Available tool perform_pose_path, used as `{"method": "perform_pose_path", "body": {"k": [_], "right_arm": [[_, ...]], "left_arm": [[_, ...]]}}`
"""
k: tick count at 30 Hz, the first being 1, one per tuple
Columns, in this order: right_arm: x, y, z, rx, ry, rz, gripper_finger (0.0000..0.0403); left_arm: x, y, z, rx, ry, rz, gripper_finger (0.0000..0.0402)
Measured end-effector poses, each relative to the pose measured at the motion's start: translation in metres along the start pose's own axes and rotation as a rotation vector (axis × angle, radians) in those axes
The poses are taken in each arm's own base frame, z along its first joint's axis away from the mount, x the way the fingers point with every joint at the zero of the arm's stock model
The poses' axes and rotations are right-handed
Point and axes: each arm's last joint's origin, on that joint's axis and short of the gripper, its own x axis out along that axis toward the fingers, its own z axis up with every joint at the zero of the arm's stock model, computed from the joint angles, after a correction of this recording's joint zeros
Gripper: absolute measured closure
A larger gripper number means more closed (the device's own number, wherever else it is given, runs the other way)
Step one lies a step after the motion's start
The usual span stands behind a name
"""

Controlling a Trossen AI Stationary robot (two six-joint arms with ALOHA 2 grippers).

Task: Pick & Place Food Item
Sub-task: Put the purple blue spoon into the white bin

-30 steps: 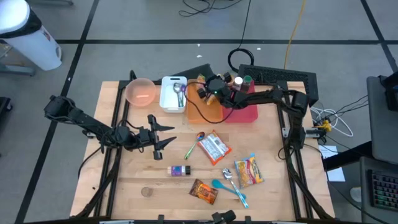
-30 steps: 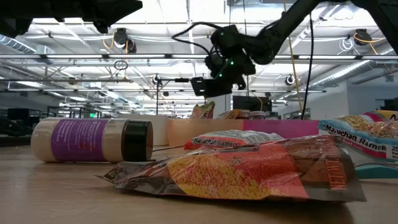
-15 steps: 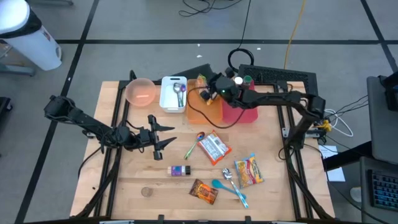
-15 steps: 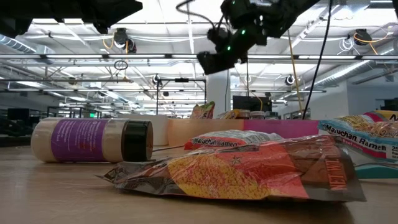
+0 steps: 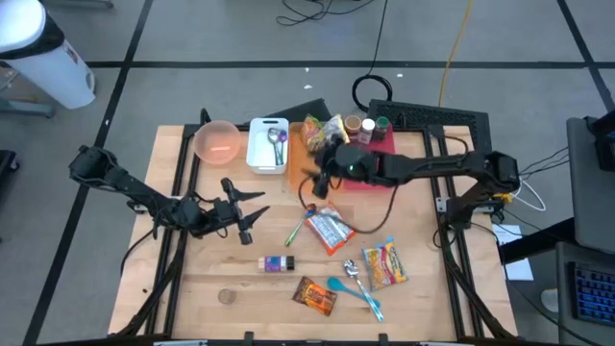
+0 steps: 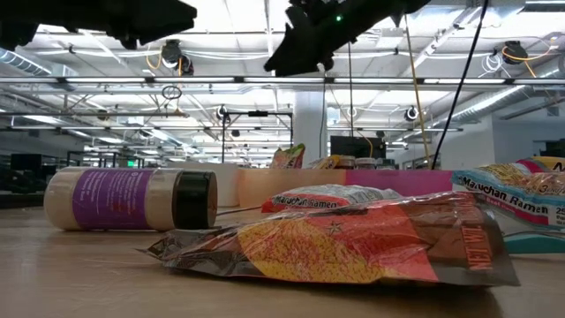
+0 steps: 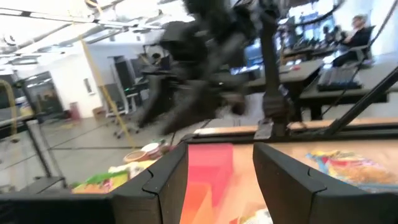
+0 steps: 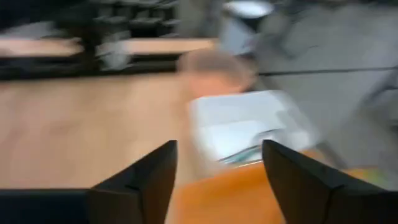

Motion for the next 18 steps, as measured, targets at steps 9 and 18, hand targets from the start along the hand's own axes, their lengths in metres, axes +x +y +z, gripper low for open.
{"method": "perform_pose_path", "body": {"k": [9, 18], "right_arm": [[-0.013, 0.07, -0.027, -0.106, 0.197, 0.335, 0.0107], [-0.029, 0.115, -0.099, -0.207, 0.125, 0.464, 0.0115]], "left_arm": [[0.002, -0.003, -0.002, -0.049, 0.06, 0.005, 0.0162], [0.013, -0.021, 0.023, -0.015, 0.254, -0.079, 0.0138]]}}
